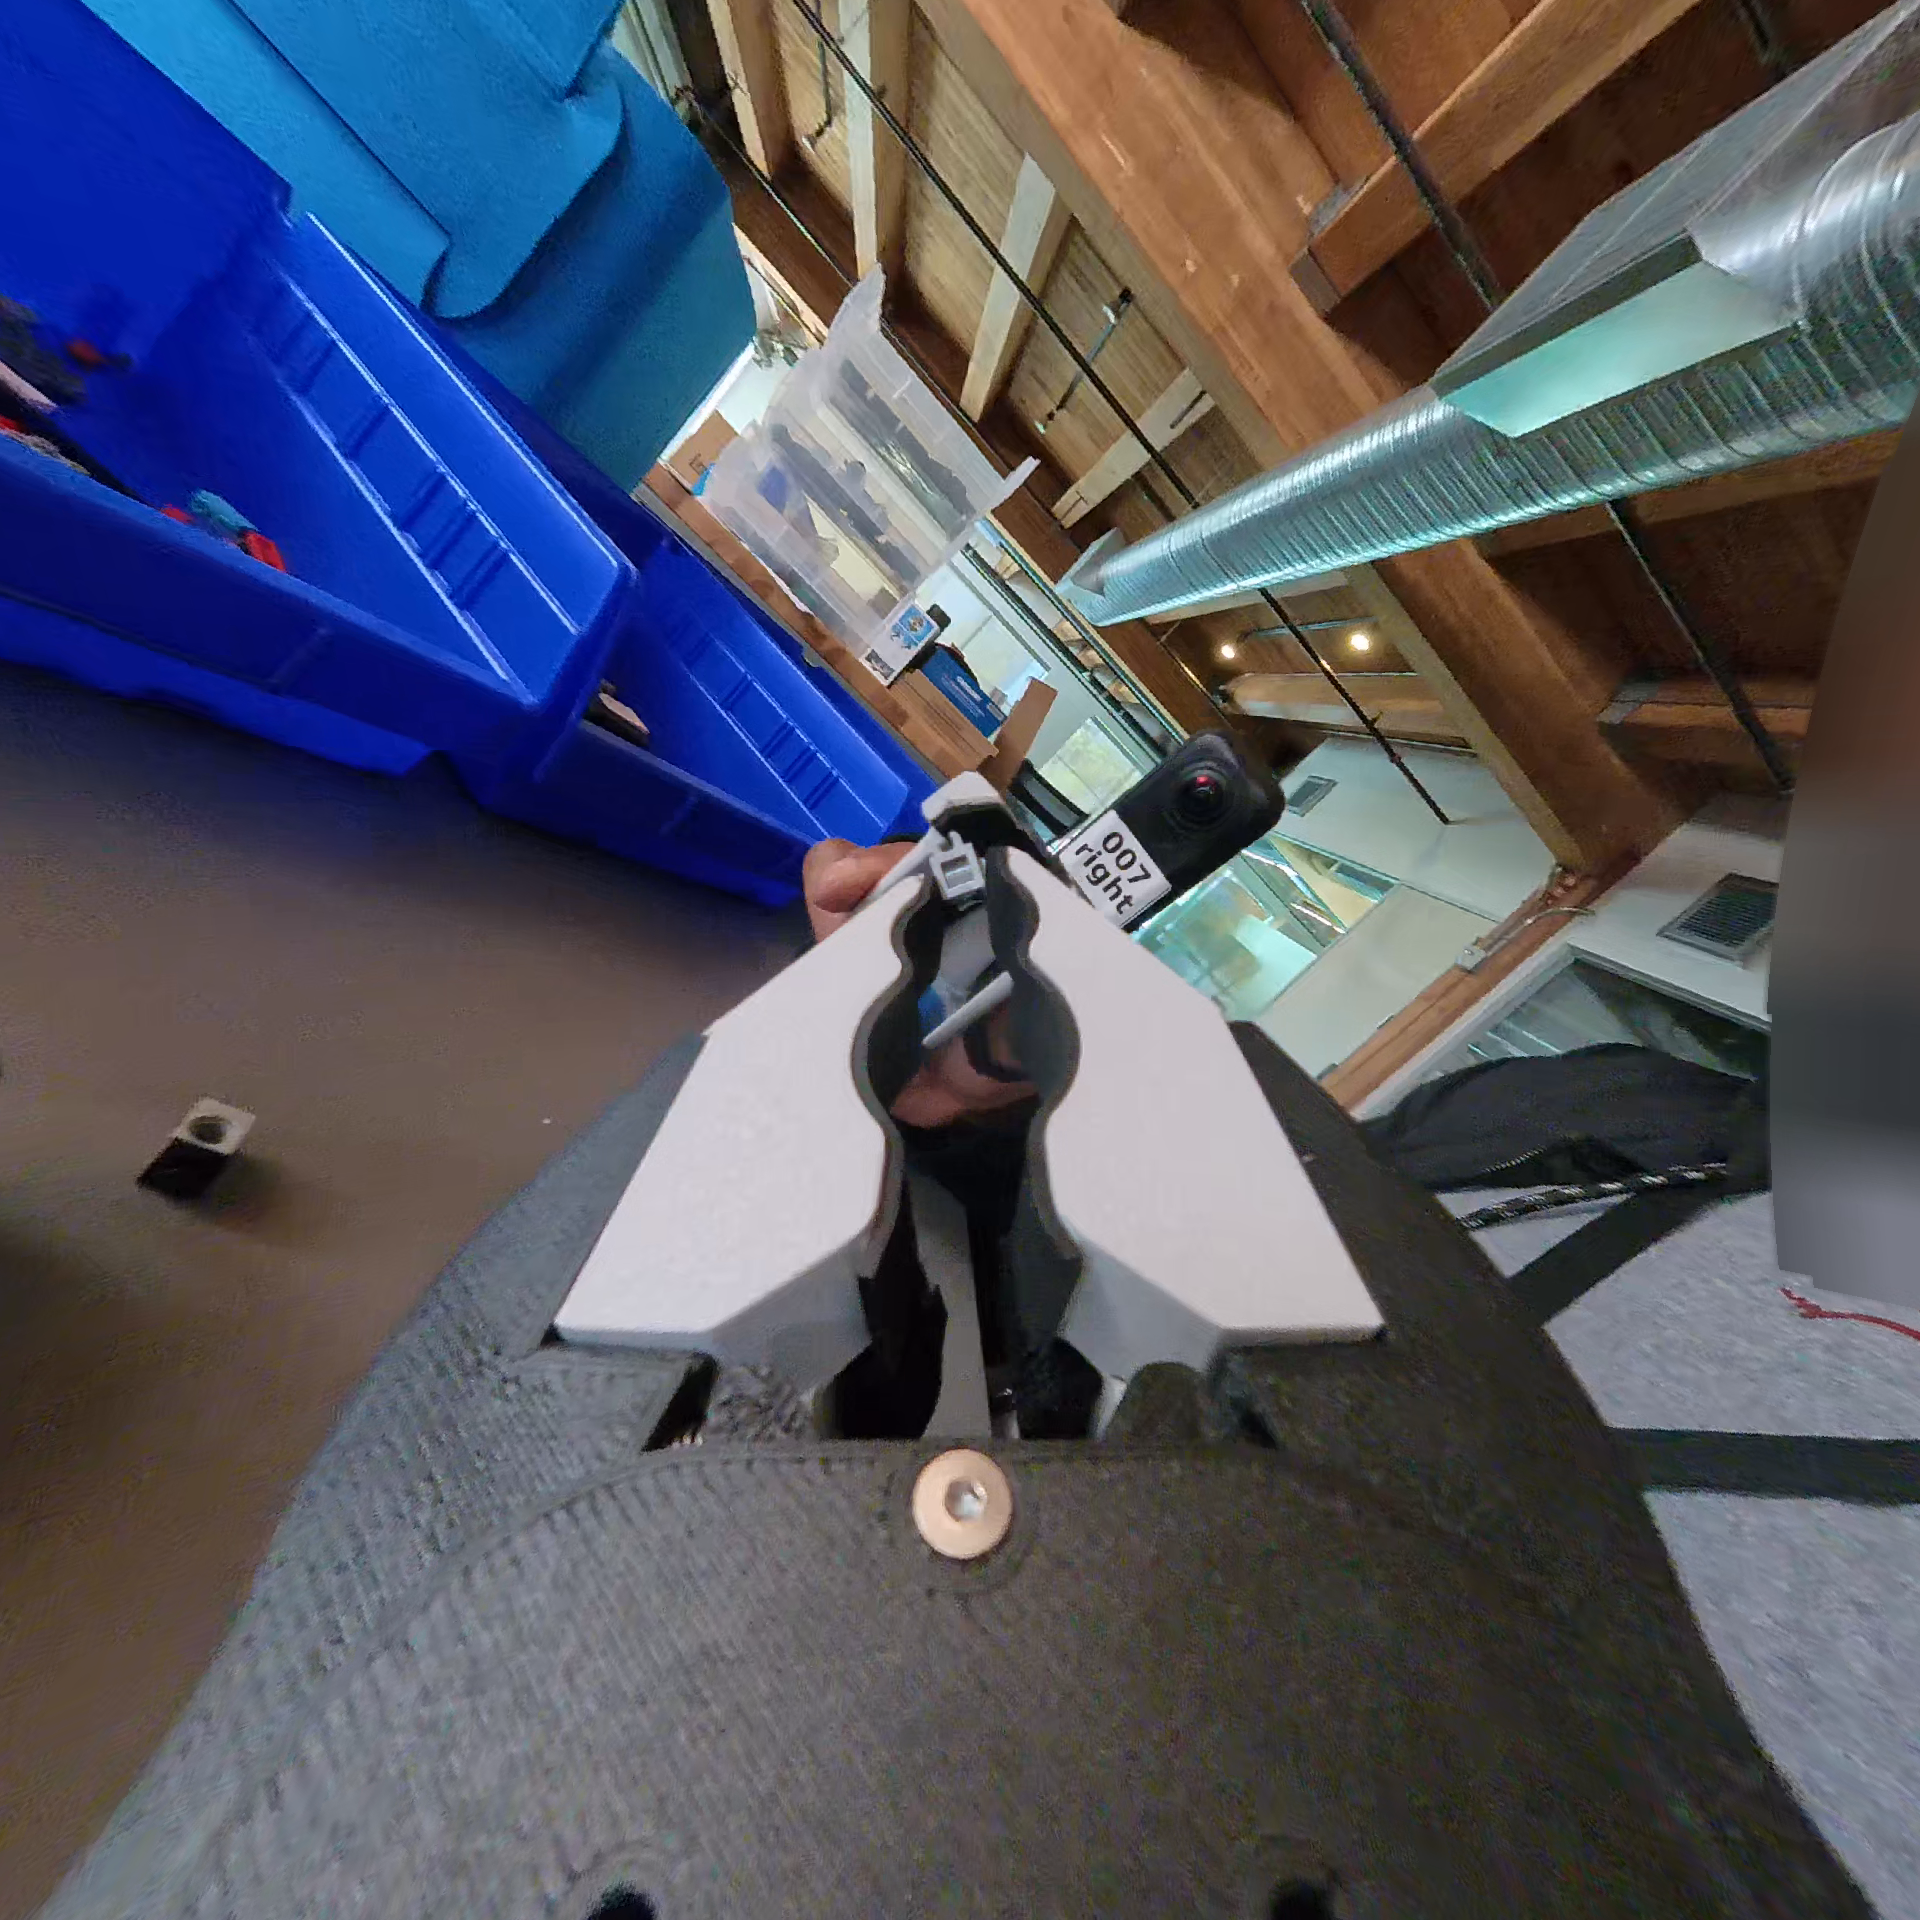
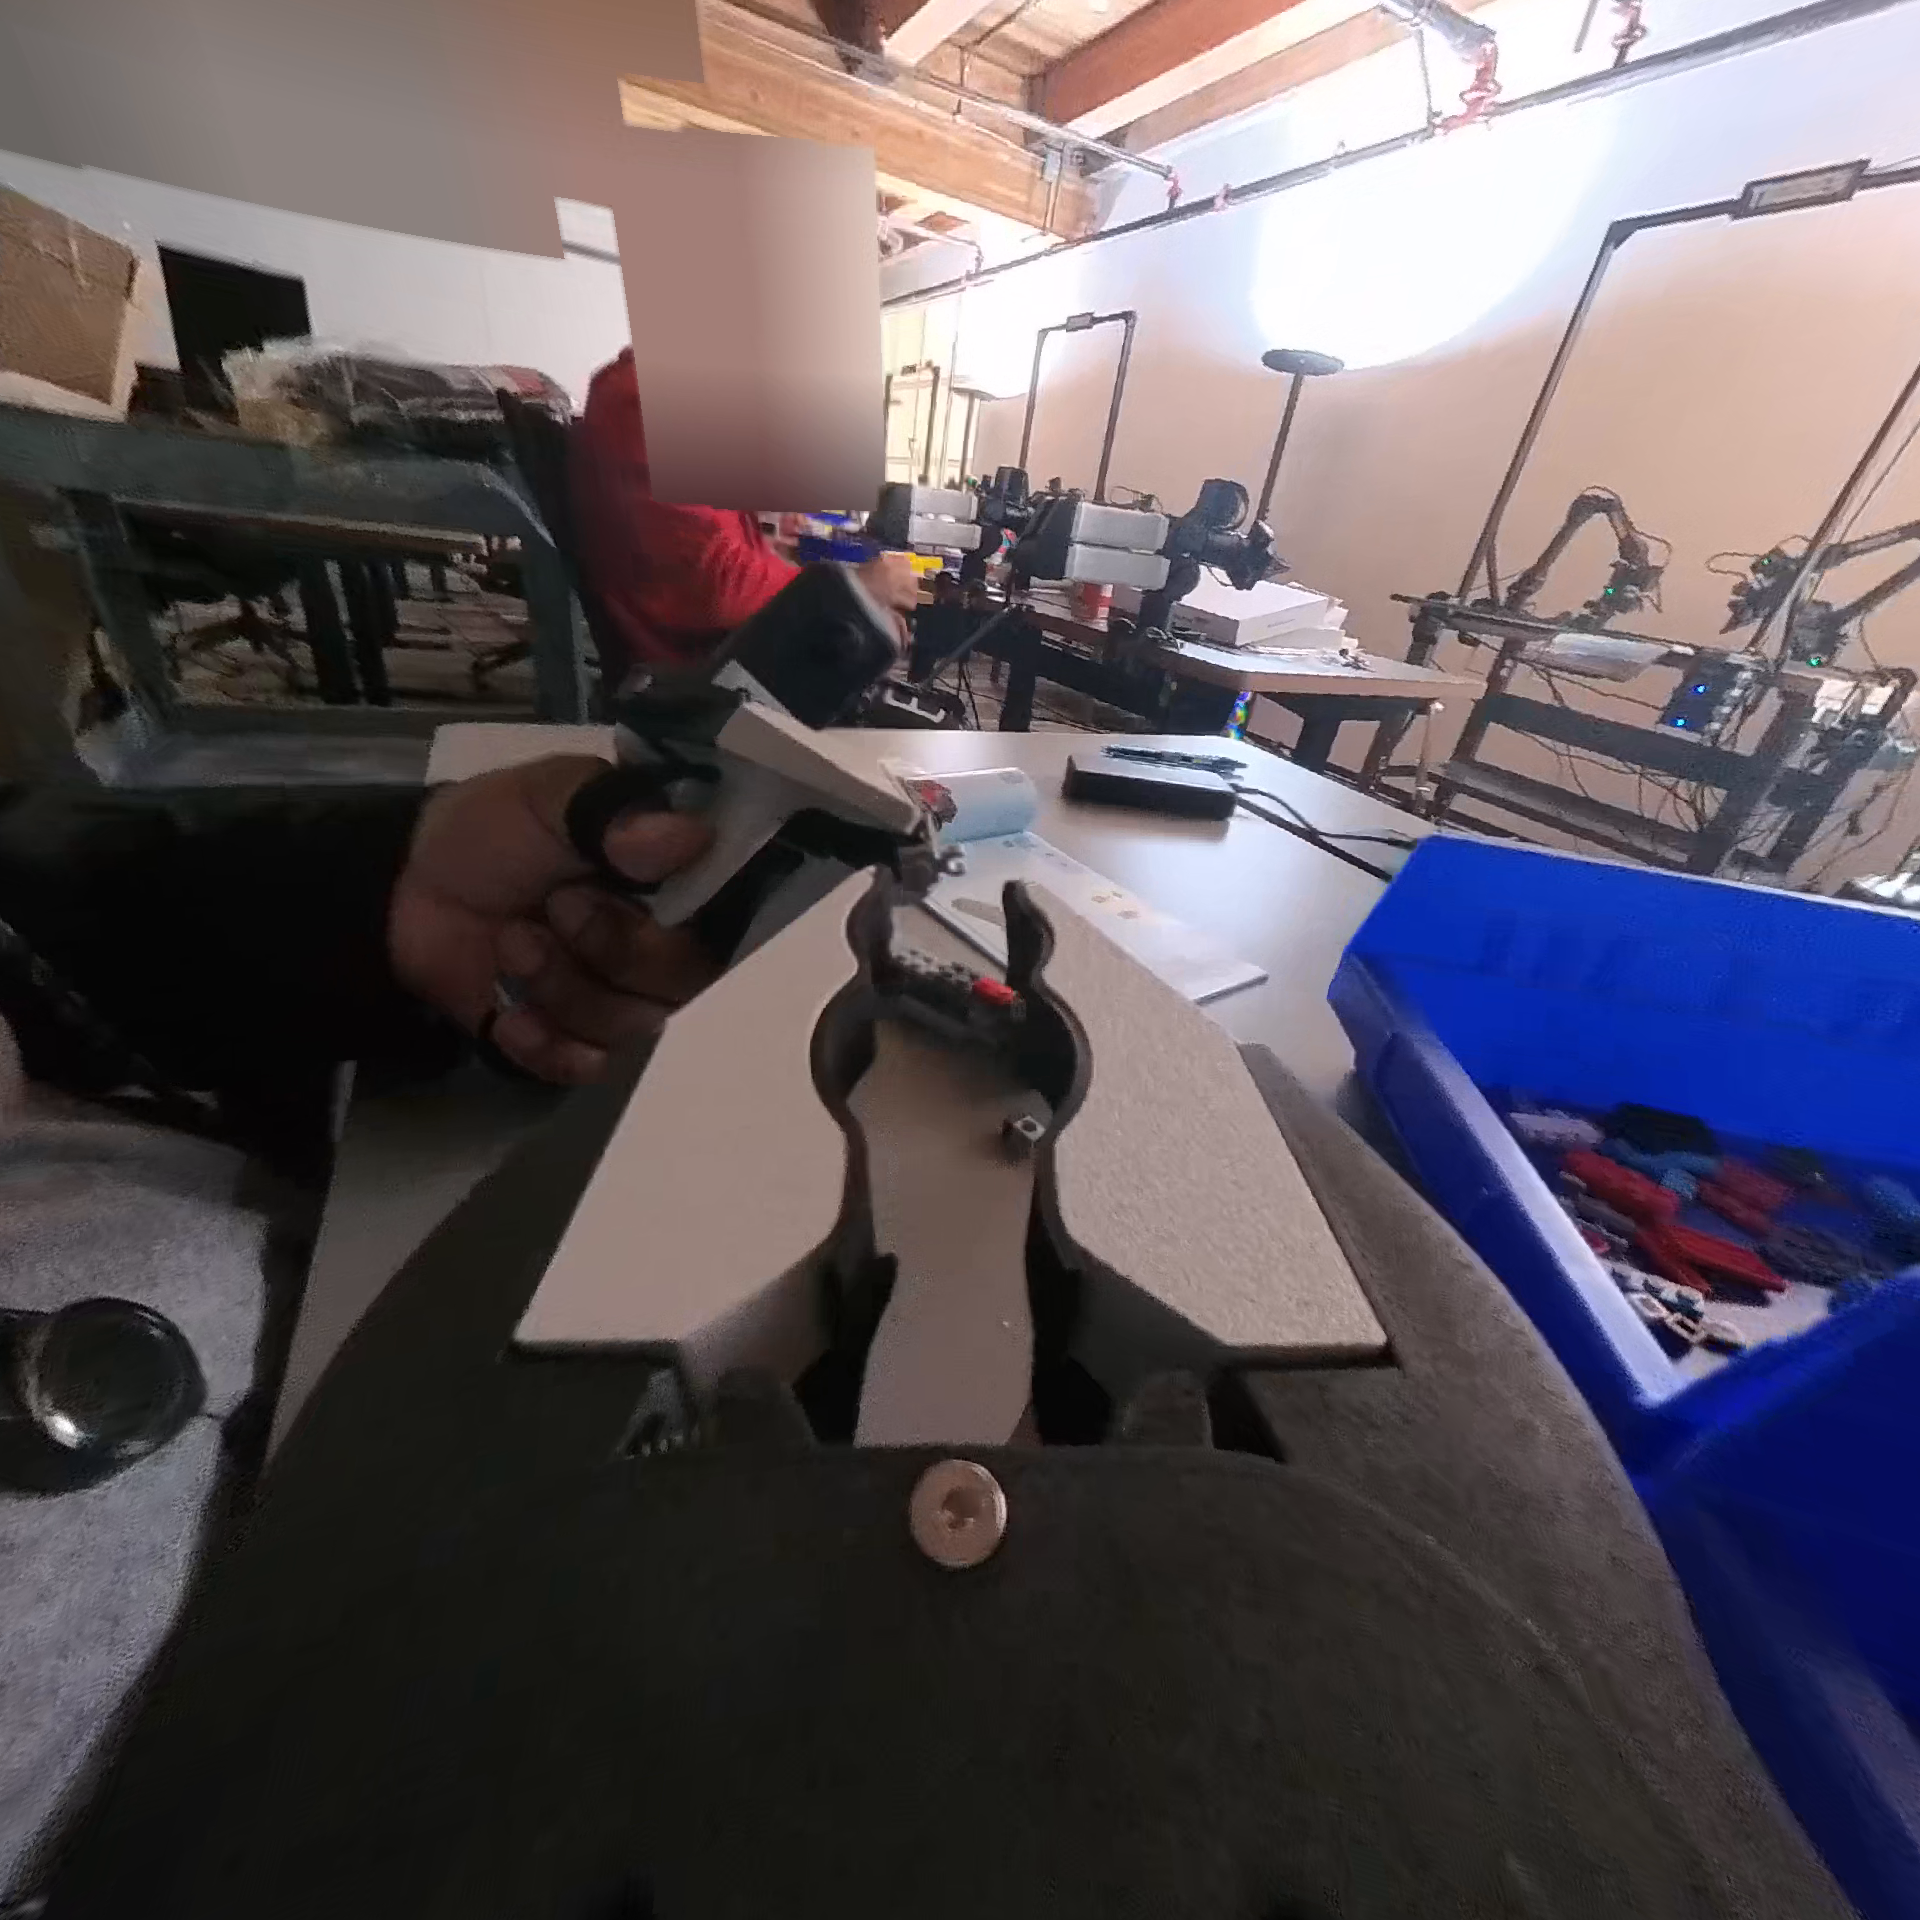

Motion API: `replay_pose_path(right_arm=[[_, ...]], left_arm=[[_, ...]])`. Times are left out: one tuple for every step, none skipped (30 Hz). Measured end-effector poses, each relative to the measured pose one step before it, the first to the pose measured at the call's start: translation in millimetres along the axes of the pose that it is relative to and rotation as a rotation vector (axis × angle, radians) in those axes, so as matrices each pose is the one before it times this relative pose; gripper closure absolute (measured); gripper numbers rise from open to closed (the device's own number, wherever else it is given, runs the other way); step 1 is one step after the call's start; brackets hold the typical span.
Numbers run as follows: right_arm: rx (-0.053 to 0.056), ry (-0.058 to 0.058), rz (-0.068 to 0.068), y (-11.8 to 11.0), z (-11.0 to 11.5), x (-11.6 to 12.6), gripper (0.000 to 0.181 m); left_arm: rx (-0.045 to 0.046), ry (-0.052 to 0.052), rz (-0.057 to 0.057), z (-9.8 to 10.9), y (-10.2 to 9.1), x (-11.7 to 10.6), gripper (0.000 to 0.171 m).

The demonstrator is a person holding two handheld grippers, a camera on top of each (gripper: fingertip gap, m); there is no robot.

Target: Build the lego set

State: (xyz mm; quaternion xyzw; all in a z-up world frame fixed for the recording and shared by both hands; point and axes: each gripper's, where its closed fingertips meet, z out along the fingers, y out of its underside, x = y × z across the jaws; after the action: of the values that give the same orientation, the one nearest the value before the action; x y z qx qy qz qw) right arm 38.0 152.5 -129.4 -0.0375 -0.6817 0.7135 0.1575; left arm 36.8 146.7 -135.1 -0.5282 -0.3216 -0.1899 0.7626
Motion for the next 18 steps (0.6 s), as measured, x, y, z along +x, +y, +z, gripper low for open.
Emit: replay_pose_path(right_arm=[[-0.0189,-0.0032,-0.0353,2.99,2.77,-3.48,0.156],[-0.0173,-0.0034,-0.0312,2.8,2.46,-3.2,0.153],[-0.0124,-0.0003,-0.0242,1.82,2.0,-2.17,0.152],[-0.0063,0.0032,-0.0175,0.78,1.25,-1.16,0.152],[0.0002,0.0012,-0.012,-0.15,0.59,-0.96,0.152],[0.0043,-0.0019,-0.0076,-0.83,-0.13,-0.85,0.155],[0.0038,0.0026,-0.0031,-0.57,-0.38,0.13,0.159],[0.0006,0.0042,-0.0005,-0.12,-0.41,0.89,0.165],[-0.0016,-0.0024,0.0021,0.33,-0.33,0.2,0.165],[-0.0021,0.0018,0.0029,0.3,0.06,0.41,0.165],[-0.0047,0.0086,-0.0028,0.52,0.35,0.89,0.165],[-0.0108,0.0151,-0.0062,1.37,0.73,1.34,0.165],[-0.0105,0.0171,-0.0043,1.27,0.89,1.31,0.165],[-0.0077,0.0157,-0.0013,0.91,0.91,1.03,0.165],[-0.0084,0.0146,-0.0021,0.88,0.71,0.88,0.166],[-0.0093,0.0147,-0.0052,1.12,0.78,0.88,0.166],[-0.0081,0.0155,-0.0097,0.9,0.56,0.86,0.166],[-0.0091,0.018,-0.0149,0.66,0.67,0.88,0.166]], left_arm=[[-0.01084,0.0094,-0.0053,1.69,2.12,1.32,0.163],[-0.01242,0.0078,-0.005,1.58,2.31,1.04,0.163],[-0.01295,0.005,-0.0047,1.46,2.32,0.6,0.162],[-0.01293,0.0028,-0.0036,1.18,2.18,0.48,0.162],[-0.01219,0.0013,-0.0035,1.03,2.05,0.19,0.162],[-0.01102,-0.0001,-0.0055,0.93,1.8,-0.02,0.162],[-0.00772,0.0026,-0.0043,0.62,1.37,0.33,0.162],[-0.00438,0.0024,-0.0036,0.27,0.79,0.31,0.162],[0.00021,-0.0033,0.0024,0.18,0.1,-0.28,0.162],[0.00252,-0.0059,0.0053,0.03,-0.25,-0.35,0.162],[0.00544,-0.0097,0.0052,-0.11,-0.62,-1.03,0.162],[0.00839,-0.0175,0.0076,-0.15,-1.04,-1.94,0.162],[0.00861,-0.0178,0.0079,-0.21,-0.96,-1.88,0.163],[0.00787,-0.0137,0.0075,-0.29,-0.8,-1.36,0.163],[0.00686,-0.0157,0.008,-0.28,-0.72,-1.45,0.163],[0.00682,-0.0168,0.0087,-0.05,-0.57,-1.57,0.163],[0.00592,-0.0136,0.0047,-0.09,-0.42,-1.27,0.163],[0.00712,-0.0111,-0.0005,-0.02,-0.58,-1.27,0.163]])
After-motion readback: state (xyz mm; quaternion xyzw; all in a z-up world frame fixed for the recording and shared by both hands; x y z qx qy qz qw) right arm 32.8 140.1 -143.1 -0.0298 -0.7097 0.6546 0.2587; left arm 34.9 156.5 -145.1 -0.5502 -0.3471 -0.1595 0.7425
